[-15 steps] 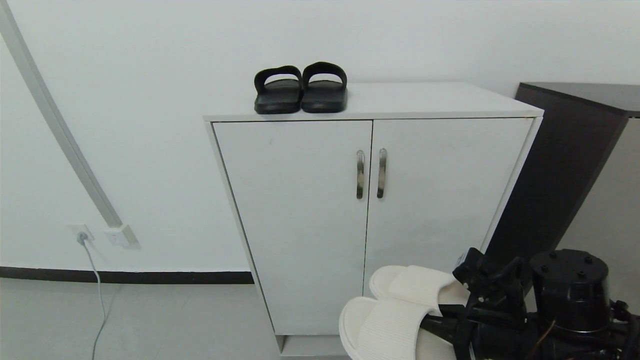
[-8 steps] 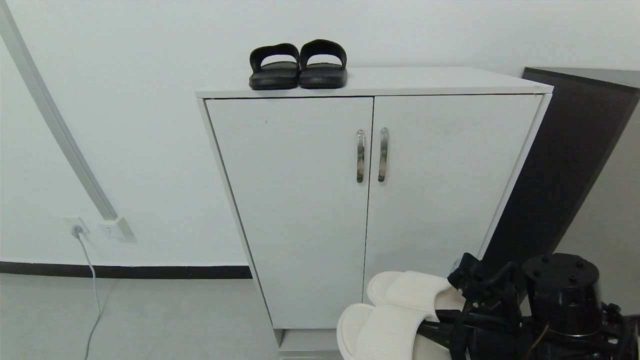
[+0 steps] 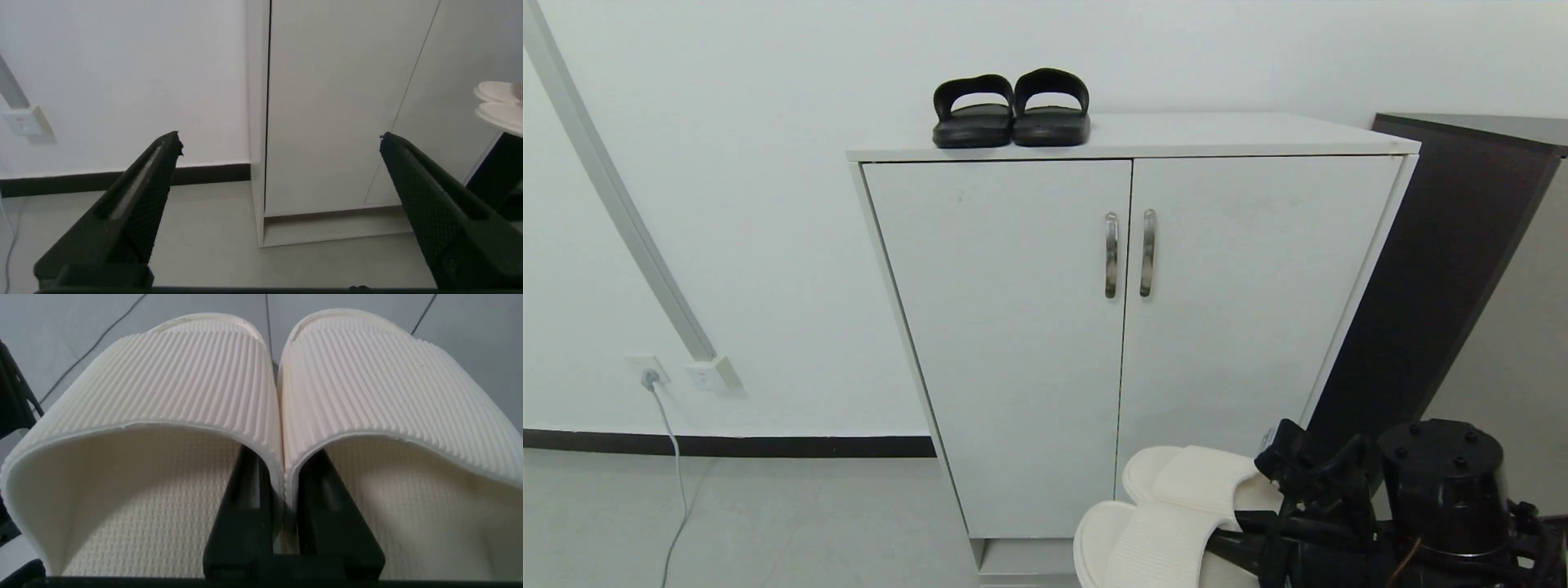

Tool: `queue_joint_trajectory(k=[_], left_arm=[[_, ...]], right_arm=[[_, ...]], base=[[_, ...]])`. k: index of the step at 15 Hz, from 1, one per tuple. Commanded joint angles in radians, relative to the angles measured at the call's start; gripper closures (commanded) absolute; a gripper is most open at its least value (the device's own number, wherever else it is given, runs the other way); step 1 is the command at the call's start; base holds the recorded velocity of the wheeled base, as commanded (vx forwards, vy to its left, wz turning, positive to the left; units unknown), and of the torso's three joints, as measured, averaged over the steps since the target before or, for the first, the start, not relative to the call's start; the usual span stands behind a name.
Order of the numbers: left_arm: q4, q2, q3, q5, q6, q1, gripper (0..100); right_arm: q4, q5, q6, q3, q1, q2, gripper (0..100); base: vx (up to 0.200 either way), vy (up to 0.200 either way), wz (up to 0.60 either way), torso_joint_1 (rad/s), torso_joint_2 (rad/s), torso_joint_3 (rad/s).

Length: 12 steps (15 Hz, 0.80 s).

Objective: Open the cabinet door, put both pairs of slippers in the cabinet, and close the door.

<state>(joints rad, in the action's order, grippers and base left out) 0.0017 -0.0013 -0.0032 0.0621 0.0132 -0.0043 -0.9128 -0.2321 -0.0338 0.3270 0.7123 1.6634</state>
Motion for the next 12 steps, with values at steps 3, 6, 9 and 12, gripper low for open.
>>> queue_joint_trajectory(k=[3,6,9,12], left_arm=[[-0.002,0.001,0.000,-0.050,0.004,0.001,0],[-0.002,0.035,-0.072,-0.073,-0.035,-0.005,0],[-0.006,0.280,-0.225,0.071,0.062,-0.022,0],[-0.127,0.540,-0.222,0.258,0.065,-0.022,0]], right_arm=[[-0.026,0.002,-0.008,-0.014,-0.001,0.006,100],[-0.026,0.000,-0.008,-0.019,-0.001,0.010,100],[-0.026,0.000,-0.008,-0.020,0.009,0.022,100],[-0.026,0.000,-0.008,-0.025,0.009,0.022,100]], base=[[0.000,0.000,0.00,0.000,0.07,0.034],[0.000,0.000,0.00,0.000,0.00,0.000],[0.000,0.000,0.00,0.000,0.00,0.000],[0.000,0.000,0.00,0.000,0.00,0.000]])
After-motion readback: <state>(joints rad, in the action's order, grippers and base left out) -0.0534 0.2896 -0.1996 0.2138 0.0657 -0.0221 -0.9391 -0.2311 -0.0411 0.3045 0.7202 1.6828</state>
